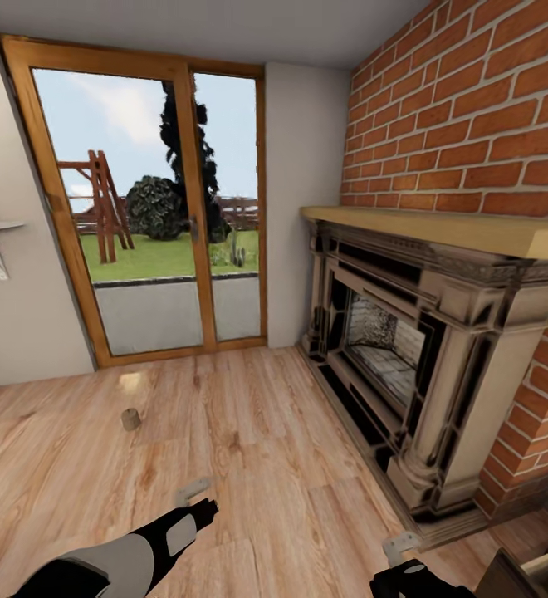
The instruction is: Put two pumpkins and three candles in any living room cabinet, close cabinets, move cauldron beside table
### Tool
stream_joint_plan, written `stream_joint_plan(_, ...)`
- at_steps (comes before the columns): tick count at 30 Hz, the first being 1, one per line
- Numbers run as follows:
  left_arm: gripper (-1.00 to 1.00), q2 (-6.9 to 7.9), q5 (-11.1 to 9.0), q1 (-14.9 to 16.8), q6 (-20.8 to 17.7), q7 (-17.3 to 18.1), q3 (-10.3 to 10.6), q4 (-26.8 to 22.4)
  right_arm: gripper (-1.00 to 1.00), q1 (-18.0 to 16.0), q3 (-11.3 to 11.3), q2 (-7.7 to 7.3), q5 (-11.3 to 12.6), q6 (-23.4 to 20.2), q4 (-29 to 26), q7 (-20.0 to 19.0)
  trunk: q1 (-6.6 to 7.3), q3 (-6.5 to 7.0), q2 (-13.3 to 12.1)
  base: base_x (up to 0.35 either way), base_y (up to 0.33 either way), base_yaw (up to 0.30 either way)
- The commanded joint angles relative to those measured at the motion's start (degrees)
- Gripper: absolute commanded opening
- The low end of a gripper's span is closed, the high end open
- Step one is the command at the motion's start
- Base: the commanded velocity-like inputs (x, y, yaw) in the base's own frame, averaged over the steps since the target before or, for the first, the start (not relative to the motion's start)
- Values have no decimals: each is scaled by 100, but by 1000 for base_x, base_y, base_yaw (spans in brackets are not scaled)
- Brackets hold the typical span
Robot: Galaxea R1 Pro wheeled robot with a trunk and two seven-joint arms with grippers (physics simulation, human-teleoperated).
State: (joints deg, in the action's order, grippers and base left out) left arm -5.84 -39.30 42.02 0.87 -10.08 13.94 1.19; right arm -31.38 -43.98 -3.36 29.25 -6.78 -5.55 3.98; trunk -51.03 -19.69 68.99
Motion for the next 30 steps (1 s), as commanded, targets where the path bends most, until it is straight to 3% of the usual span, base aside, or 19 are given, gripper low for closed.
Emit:
stream_joint_plan(1,100,-4,-40,8,8,-12,48,13,100,1,-49,-7,46,-43,-25,33,0,0,4,0,0,209)
stream_joint_plan(11,100,-3,-42,8,3,-12,48,13,100,1,-49,-7,46,-43,-25,33,0,63,4,58,0,215)
stream_joint_plan(30,100,-3,-43,8,1,-12,48,13,100,1,-49,-16,46,-43,-25,33,0,152,4,317,0,243)
